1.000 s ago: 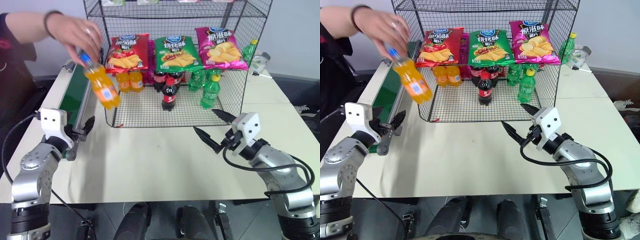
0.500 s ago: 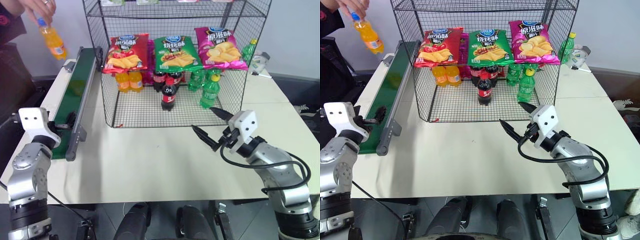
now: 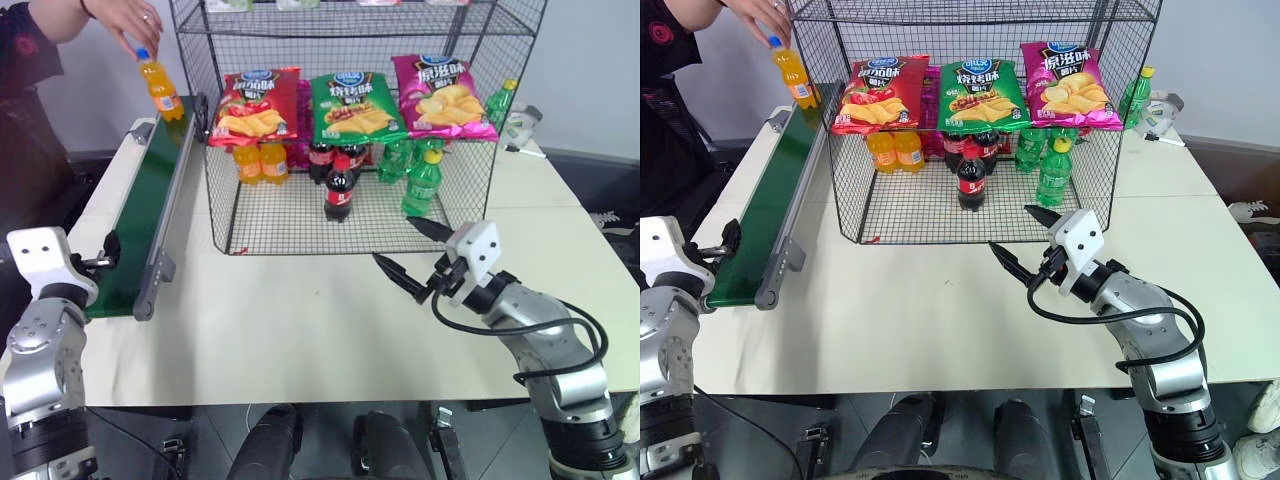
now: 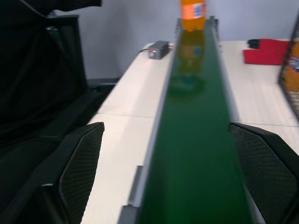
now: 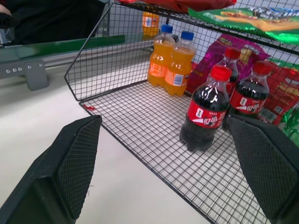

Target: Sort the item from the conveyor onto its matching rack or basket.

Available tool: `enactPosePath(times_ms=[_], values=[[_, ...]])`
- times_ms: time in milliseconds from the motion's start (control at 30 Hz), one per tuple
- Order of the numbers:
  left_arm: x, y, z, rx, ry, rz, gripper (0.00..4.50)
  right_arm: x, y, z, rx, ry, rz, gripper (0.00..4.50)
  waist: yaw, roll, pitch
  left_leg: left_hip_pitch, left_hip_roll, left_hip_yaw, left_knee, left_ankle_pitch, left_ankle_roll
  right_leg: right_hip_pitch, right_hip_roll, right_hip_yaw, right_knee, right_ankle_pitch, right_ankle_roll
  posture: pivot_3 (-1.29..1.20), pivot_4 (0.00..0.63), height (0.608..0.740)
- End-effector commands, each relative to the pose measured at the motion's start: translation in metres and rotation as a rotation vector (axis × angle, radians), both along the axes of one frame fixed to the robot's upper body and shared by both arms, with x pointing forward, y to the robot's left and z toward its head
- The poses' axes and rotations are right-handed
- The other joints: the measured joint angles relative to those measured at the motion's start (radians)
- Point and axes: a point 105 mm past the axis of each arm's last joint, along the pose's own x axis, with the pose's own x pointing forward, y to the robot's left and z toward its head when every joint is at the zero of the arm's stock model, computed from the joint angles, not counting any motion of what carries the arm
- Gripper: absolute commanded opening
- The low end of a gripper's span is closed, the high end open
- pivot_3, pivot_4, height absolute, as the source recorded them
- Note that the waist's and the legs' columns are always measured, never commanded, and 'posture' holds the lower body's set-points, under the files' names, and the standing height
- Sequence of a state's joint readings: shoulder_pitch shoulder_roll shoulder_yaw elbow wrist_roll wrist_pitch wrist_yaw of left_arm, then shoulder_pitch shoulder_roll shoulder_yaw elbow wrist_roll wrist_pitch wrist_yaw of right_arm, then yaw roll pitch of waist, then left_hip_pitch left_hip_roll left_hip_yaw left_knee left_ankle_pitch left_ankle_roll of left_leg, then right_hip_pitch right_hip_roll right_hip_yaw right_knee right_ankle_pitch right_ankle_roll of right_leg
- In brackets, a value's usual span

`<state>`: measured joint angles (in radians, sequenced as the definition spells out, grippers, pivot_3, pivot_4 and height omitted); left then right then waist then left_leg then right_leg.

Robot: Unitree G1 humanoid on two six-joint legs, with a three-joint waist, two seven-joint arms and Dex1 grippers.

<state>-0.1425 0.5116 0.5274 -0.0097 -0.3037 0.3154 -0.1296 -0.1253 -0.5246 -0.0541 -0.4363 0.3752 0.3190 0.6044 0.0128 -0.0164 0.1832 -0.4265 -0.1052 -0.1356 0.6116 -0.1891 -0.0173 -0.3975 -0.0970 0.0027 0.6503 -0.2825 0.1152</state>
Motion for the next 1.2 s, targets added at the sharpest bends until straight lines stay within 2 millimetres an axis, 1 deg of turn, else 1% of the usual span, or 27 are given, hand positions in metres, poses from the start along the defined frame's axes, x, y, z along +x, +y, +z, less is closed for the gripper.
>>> enactPosePath(times_ms=[33, 133, 267, 367, 467, 633, 767, 933, 1033, 1200], values=[[-0.001, 0.009, 0.019, 0.054, -0.059, 0.072, 4.45, 0.001, 0.000, 0.012, 0.015, -0.056, 0.012, 4.50, 0.000, 0.000, 0.000, 0.000, 0.000, 0.000, 0.000, 0.000, 0.000, 0.000, 0.000, 0.000, 0.000, 0.000, 0.000, 0.00, 0.150, 0.740], [0.002, 0.009, 0.022, 0.092, -0.055, 0.092, 4.45, 0.004, -0.001, 0.014, 0.019, -0.064, 0.012, 4.50, 0.000, 0.000, 0.000, 0.000, 0.000, 0.000, 0.000, 0.000, 0.000, 0.000, 0.000, 0.000, 0.000, 0.000, 0.000, 0.00, 0.150, 0.740], [0.006, 0.005, 0.022, 0.113, -0.036, 0.038, 4.45, 0.007, -0.001, 0.014, 0.023, -0.072, 0.013, 4.50, -0.001, 0.000, 0.000, 0.000, 0.000, 0.000, 0.000, 0.000, 0.000, 0.000, 0.000, 0.000, 0.000, 0.000, 0.000, 0.00, 0.150, 0.740], [0.004, 0.008, 0.025, 0.067, -0.081, 0.046, 4.45, 0.008, 0.000, 0.014, 0.024, -0.077, 0.016, 4.50, -0.001, 0.000, 0.000, 0.000, 0.000, 0.000, 0.000, 0.000, 0.000, 0.000, 0.000, 0.000, 0.000, 0.000, 0.000, 0.00, 0.150, 0.740], [0.003, 0.012, 0.025, 0.076, -0.076, 0.066, 4.45, 0.010, 0.002, 0.016, 0.028, -0.082, 0.017, 4.50, -0.001, 0.000, 0.000, 0.000, 0.000, 0.000, 0.000, 0.000, 0.000, 0.000, 0.000, 0.000, 0.000, 0.000, 0.000, 0.00, 0.150, 0.740], [0.007, 0.005, 0.025, 0.093, -0.085, 0.037, 4.45, 0.012, 0.008, 0.021, 0.032, -0.092, 0.023, 4.50, -0.001, 0.000, 0.000, 0.000, 0.000, 0.000, 0.000, 0.000, 0.000, 0.000, 0.000, 0.000, 0.000, 0.000, 0.000, 0.00, 0.150, 0.740], [0.009, 0.002, 0.028, 0.115, -0.097, 0.030, 4.45, 0.015, 0.008, 0.027, 0.034, -0.104, 0.020, 4.50, -0.001, 0.000, 0.000, 0.000, 0.000, 0.000, 0.000, 0.000, 0.000, 0.000, 0.000, 0.000, 0.000, 0.000, 0.000, 0.00, 0.150, 0.740], [0.010, 0.001, 0.027, 0.115, -0.100, 0.034, 4.45, 0.015, 0.005, 0.029, 0.031, -0.107, 0.016, 4.50, -0.001, 0.000, 0.000, 0.000, 0.000, 0.000, 0.000, 0.000, 0.000, 0.000, 0.000, 0.000, 0.000, 0.000, 0.000, 0.00, 0.150, 0.740], [0.010, 0.002, 0.028, 0.127, -0.100, 0.044, 4.45, 0.016, 0.003, 0.025, 0.028, -0.100, 0.014, 4.50, -0.001, 0.000, 0.000, 0.000, 0.000, 0.000, 0.000, 0.000, 0.000, 0.000, 0.000, 0.000, 0.000, 0.000, 0.000, 0.00, 0.150, 0.740], [0.007, 0.009, 0.029, 0.137, -0.101, 0.081, 4.45, 0.015, 0.002, 0.020, 0.029, -0.090, 0.019, 4.50, -0.001, 0.000, 0.000, 0.000, 0.000, 0.000, 0.000, 0.000, 0.000, 0.000, 0.000, 0.000, 0.000, 0.000, 0.001, 0.00, 0.150, 0.740]])
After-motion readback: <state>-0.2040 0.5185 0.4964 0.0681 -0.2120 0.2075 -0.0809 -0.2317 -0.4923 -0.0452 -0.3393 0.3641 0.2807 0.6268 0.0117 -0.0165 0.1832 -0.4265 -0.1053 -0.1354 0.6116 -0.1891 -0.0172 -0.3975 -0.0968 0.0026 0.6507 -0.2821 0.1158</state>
